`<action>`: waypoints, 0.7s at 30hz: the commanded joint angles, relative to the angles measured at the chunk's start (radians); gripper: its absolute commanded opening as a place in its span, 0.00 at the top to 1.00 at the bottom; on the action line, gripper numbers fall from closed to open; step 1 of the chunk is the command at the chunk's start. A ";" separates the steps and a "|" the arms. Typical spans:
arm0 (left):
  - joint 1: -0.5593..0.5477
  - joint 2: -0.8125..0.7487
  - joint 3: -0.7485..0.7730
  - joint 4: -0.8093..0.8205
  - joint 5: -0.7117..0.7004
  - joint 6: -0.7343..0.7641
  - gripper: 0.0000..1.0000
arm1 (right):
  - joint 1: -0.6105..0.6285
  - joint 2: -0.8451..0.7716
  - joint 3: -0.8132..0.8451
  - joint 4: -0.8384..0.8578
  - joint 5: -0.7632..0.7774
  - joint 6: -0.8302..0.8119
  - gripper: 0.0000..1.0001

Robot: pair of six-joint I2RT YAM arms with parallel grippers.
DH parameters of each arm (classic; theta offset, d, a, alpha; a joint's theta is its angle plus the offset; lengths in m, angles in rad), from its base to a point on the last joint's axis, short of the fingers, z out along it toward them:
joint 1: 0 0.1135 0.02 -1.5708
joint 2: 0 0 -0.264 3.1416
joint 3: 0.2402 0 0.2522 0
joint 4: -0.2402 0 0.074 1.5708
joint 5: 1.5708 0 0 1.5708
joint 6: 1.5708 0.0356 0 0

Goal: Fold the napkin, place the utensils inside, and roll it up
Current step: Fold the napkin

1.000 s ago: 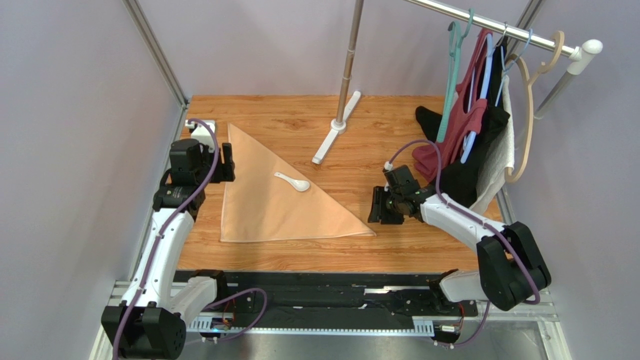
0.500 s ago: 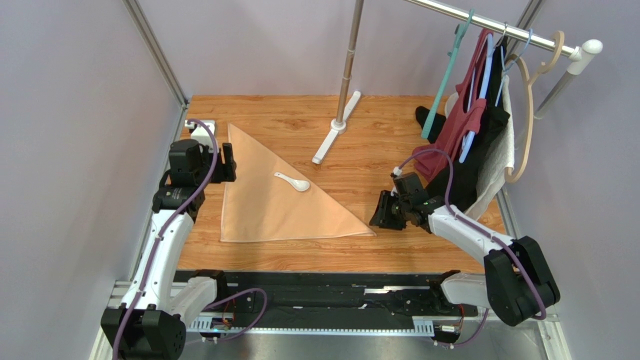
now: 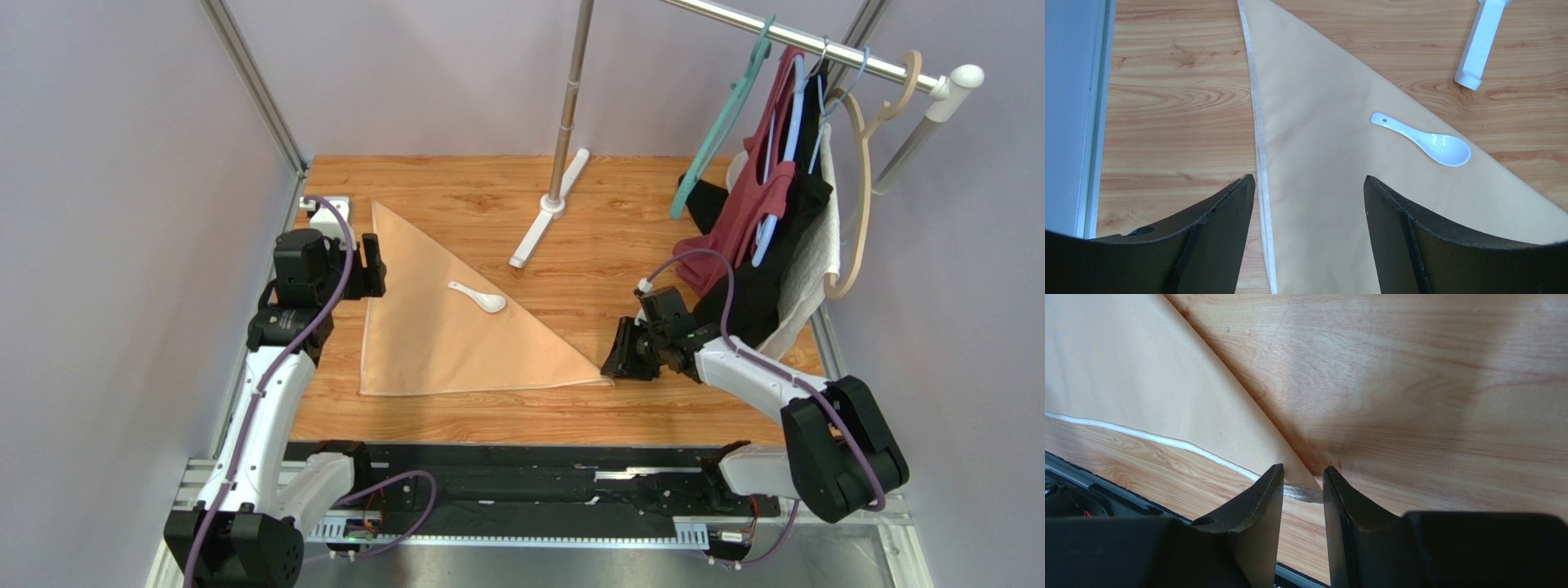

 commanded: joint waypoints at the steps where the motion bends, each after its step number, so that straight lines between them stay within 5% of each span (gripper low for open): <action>1: -0.005 -0.017 0.023 -0.005 0.011 -0.012 0.25 | -0.005 0.015 -0.005 0.044 -0.010 -0.002 0.68; 12: -0.005 -0.011 0.023 -0.008 0.007 -0.016 0.25 | -0.004 0.021 -0.022 0.021 -0.001 -0.006 0.75; 21: -0.005 -0.001 0.025 -0.011 0.014 -0.018 0.25 | -0.005 -0.037 -0.027 0.009 -0.015 -0.006 0.67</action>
